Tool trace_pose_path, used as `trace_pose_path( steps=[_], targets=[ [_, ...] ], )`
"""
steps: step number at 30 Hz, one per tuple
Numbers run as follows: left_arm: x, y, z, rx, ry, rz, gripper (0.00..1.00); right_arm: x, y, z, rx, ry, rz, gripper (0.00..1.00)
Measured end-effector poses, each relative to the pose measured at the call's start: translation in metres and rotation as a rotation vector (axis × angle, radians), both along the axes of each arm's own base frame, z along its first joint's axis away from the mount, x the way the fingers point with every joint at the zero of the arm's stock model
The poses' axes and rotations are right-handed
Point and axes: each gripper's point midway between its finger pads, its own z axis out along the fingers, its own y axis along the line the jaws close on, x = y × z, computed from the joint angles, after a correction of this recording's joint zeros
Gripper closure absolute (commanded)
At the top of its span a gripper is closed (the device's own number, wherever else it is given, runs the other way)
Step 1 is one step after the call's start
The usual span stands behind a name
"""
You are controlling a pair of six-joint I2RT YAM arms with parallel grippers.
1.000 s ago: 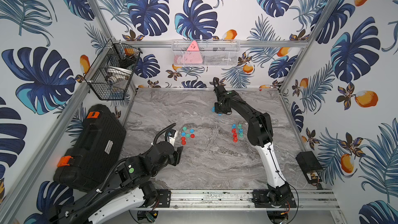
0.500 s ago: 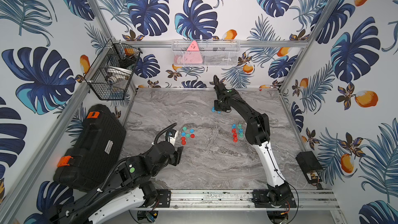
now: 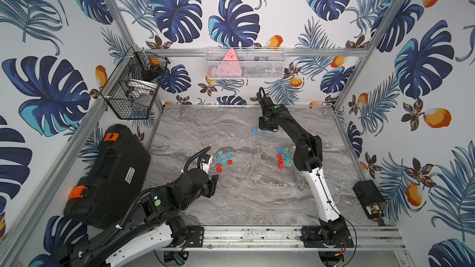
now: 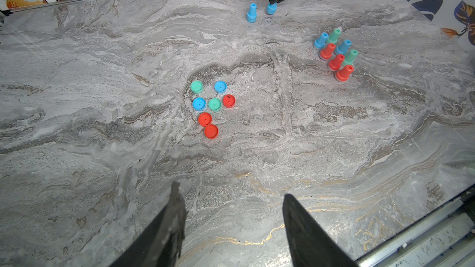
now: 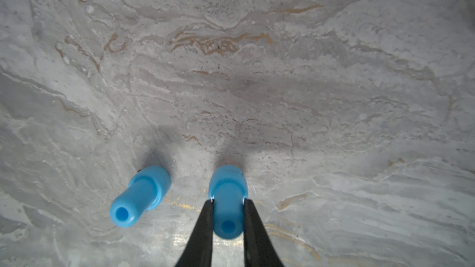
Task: Close the stamp cap
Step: Move the stamp at the center of the board.
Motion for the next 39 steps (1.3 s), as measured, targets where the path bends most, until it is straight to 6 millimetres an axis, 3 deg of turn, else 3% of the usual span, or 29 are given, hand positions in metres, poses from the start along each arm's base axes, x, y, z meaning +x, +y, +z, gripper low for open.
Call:
trace_pose_path(
  steps=[25,39],
  targets=[
    [0.000,0.000,0.001,-0.004,-0.004,0.000,0.35,-0.006,0.011,-0.002,0.002,0.022,0.026,0.87],
    [0.000,0.001,0.001,-0.005,-0.005,0.001,0.35,-0.008,0.012,-0.002,-0.001,0.029,0.028,0.74]
  ],
)
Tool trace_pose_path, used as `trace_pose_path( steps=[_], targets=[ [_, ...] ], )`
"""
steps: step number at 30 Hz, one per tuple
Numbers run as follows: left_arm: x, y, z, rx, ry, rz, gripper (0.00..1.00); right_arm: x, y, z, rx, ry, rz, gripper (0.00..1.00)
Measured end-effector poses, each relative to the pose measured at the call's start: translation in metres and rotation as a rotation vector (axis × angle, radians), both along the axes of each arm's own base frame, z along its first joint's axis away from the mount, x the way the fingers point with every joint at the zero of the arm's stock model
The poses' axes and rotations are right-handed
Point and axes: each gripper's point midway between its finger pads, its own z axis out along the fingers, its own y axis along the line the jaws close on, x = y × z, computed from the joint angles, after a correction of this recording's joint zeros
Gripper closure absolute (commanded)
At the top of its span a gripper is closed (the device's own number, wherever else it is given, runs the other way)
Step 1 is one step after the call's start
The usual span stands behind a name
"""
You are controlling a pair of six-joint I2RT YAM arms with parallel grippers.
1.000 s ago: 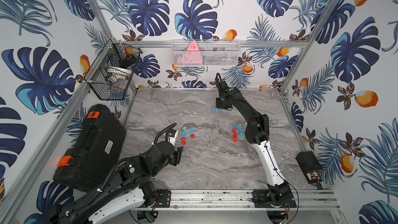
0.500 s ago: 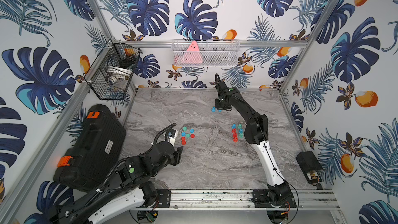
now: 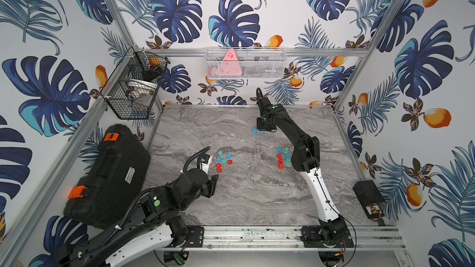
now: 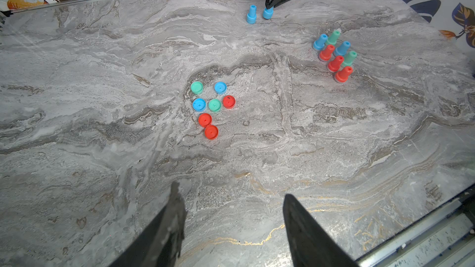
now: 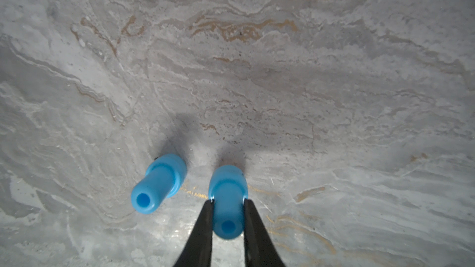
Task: Close the stamp cap
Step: Move the stamp at the center of the board.
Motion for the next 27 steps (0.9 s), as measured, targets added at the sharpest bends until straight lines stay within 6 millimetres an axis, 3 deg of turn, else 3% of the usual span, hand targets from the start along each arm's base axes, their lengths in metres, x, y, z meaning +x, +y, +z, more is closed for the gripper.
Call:
trace_pose_path(
  steps=[5,13,19,27],
  targets=[
    [0.000,0.001,0.001,-0.002,-0.004,0.002,0.35,-0.001,0.000,0.000,-0.005,0.002,0.000,0.68],
    [0.000,0.001,0.001,-0.002,-0.005,0.003,0.35,-0.006,-0.001,0.007,-0.014,0.003,0.001,0.68],
    [0.000,0.001,0.001,0.001,-0.005,0.005,0.35,-0.014,-0.005,0.040,-0.006,-0.027,0.000,0.69],
    [0.001,0.002,0.000,0.008,-0.002,0.008,0.35,-0.063,-0.030,0.094,0.002,-0.051,-0.005,0.68]
  ],
)
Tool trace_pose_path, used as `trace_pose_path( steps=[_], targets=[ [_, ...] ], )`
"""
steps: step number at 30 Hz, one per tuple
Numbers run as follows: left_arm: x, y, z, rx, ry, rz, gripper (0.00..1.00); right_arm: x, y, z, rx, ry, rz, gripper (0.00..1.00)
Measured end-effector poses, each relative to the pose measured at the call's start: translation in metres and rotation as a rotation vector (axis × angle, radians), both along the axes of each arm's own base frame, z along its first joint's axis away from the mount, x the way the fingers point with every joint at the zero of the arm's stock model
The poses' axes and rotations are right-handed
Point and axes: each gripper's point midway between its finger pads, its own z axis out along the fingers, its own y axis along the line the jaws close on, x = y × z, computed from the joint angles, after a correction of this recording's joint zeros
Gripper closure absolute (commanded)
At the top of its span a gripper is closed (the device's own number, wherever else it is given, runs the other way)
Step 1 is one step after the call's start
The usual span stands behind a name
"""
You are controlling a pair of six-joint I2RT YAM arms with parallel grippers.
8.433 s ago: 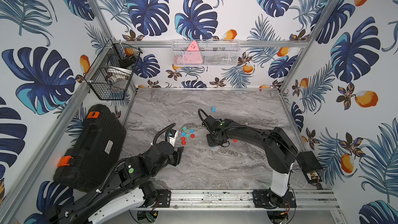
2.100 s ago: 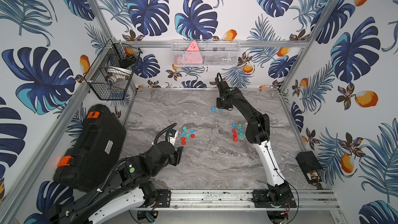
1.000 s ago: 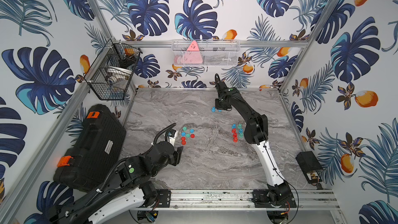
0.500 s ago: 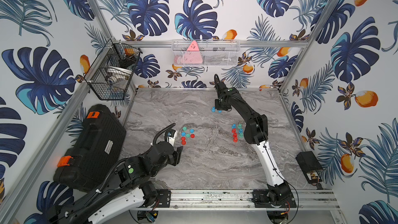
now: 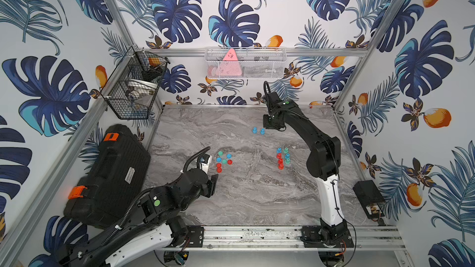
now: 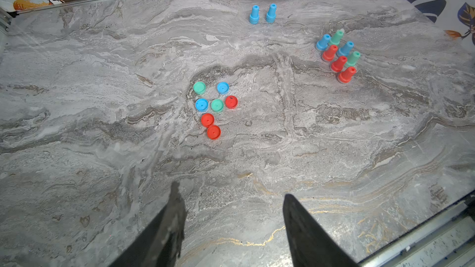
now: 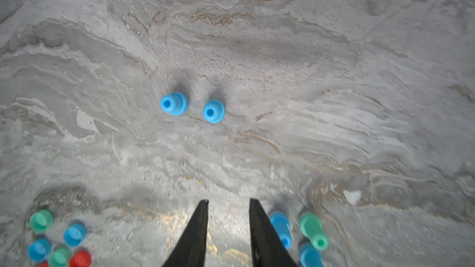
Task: Close the stamp cap
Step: Move the stamp at the center of the board, then move the cover to the center of the board.
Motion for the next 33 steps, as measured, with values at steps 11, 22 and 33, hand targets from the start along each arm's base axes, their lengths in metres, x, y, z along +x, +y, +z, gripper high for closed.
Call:
trace_pose_path(
  steps=[11,22,33],
  targets=[
    [0.001,-0.002,-0.003,0.012,0.012,-0.002,0.35,-0.131,-0.052,0.051,0.050,-0.087,0.013,0.63],
    [0.002,-0.004,-0.009,0.030,0.029,-0.003,0.35,-0.223,-0.108,0.030,0.034,-0.124,-0.030,0.62],
    [0.004,-0.004,-0.011,0.035,0.039,0.014,0.35,-0.250,-0.121,0.022,0.086,-0.195,-0.079,0.59]
  ],
)
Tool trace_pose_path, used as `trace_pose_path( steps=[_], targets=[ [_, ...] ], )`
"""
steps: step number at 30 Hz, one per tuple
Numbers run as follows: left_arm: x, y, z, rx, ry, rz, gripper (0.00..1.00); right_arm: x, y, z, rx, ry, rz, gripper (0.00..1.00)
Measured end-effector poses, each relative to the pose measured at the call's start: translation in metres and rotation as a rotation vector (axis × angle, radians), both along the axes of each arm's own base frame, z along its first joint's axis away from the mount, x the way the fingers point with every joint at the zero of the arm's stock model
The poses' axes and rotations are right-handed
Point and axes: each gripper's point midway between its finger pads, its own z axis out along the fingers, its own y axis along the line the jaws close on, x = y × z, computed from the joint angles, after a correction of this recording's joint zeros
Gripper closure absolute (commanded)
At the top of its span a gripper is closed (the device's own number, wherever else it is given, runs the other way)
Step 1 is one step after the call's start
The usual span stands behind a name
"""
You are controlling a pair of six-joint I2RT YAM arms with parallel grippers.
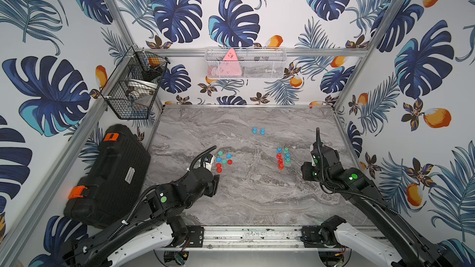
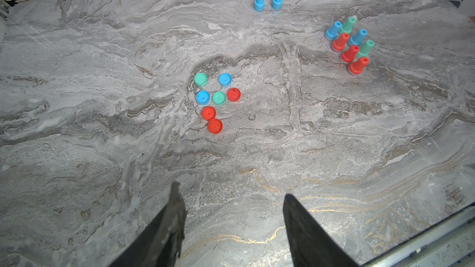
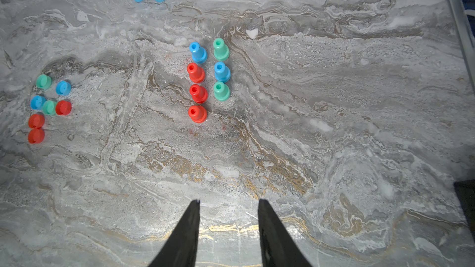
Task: Close the stamp cap
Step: Move the cover to the center of the board.
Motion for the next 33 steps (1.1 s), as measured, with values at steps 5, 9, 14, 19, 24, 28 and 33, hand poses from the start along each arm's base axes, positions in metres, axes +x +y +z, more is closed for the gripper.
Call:
trace_pose_path(
  steps=[5,9,14,19,24,28,33],
  targets=[
    [0.000,0.000,-0.005,0.023,0.015,0.003,0.35,0.001,0.008,-0.009,-0.016,0.042,0.010,0.59],
    [0.001,0.001,-0.006,0.032,0.018,0.010,0.35,0.000,0.007,-0.005,-0.016,0.019,0.004,0.58],
    [0.002,0.000,-0.008,0.047,0.032,0.015,0.35,-0.003,0.008,0.004,-0.013,-0.025,0.004,0.57],
    [0.005,-0.006,-0.013,0.037,0.062,0.027,0.35,-0.003,0.009,0.005,-0.022,-0.034,0.004,0.56],
    [0.013,-0.023,-0.023,0.006,0.087,0.025,0.35,-0.005,0.010,0.010,-0.021,-0.059,0.008,0.55],
    [0.023,-0.035,-0.036,-0.037,0.125,0.031,0.35,-0.005,0.010,0.012,-0.021,-0.072,0.005,0.55],
    [0.040,-0.044,-0.049,-0.114,0.175,0.058,0.35,-0.006,0.010,0.013,-0.023,-0.077,0.003,0.54]
  ],
)
